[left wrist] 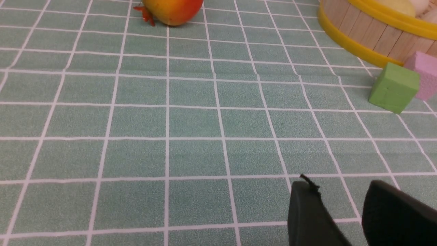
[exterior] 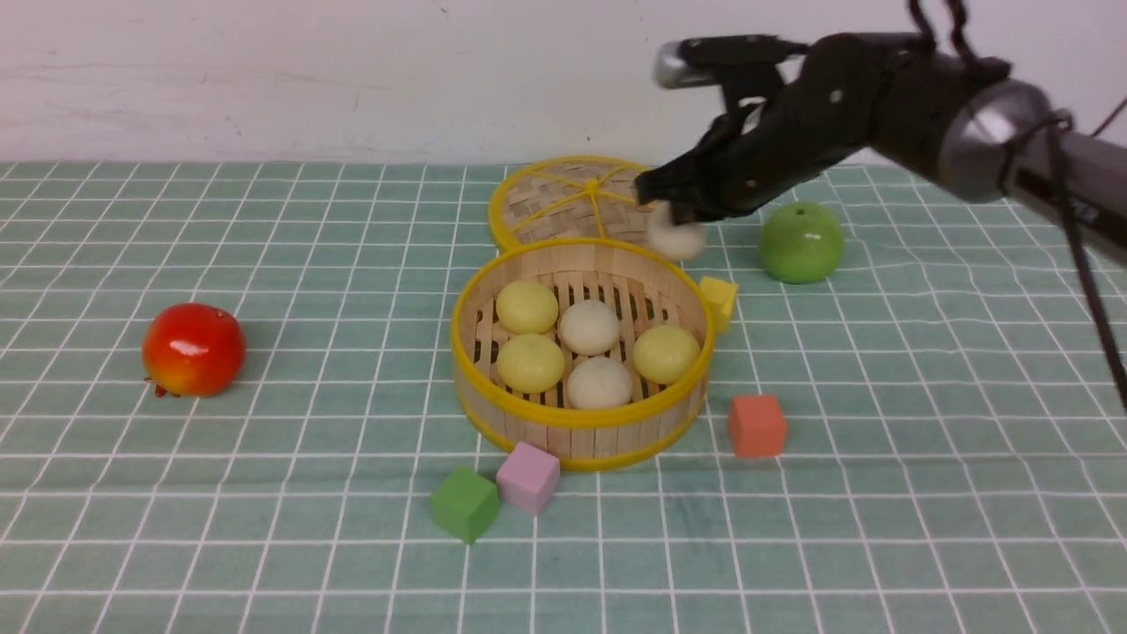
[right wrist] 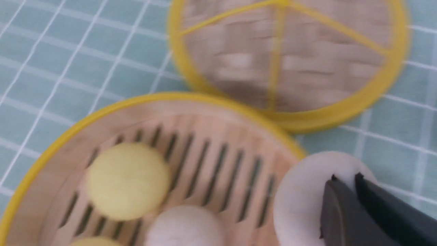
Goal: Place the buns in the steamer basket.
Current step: Use the right arm to put the steamed stuffed bun into the steamer
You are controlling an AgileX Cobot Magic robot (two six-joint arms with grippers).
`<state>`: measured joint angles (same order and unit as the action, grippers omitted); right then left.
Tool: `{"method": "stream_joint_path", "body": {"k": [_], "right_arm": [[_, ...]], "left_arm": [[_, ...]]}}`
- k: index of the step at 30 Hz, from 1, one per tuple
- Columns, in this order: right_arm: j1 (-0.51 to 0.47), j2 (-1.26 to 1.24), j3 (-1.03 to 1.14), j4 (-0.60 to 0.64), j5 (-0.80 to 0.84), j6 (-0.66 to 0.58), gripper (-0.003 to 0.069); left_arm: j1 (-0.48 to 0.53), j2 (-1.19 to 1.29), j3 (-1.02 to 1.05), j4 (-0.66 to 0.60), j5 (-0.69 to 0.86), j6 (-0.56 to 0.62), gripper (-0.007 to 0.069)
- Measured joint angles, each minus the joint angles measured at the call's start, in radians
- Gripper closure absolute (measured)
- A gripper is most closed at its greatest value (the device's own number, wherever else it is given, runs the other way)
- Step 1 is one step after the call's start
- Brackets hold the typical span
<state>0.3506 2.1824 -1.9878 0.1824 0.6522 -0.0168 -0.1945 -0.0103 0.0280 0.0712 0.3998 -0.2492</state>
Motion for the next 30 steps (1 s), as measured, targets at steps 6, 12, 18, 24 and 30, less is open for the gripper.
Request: {"method": "stream_joint_path", "body": {"k": [6,12,18,24,30], "right_arm": [[0.024,0.044,0.000,0.004,-0.005,-0.008,0.0653],[0.024,0.093,0.001,0.019,-0.005,-0.008,0.0652],[0.024,0.104,0.001,0.022,-0.005,-0.009,0.0641],[0.024,0.104,0.001,0.016,-0.005,-0.009,0.0583],[0.022,0.096,0.001,-0.001,0.026,-0.009,0.0423]], "left_arm": [[0.000,0.000,0.000,0.000,0.000,0.000,0.0386],[0.000,0.000,0.000,0.000,0.000,0.000,0.0386],[0.000,0.000,0.000,0.000,0.000,0.000,0.0386],[0.000,0.000,0.000,0.000,0.000,0.000,0.0386],[0.000,0.000,0.000,0.000,0.000,0.000,0.0386]]}}
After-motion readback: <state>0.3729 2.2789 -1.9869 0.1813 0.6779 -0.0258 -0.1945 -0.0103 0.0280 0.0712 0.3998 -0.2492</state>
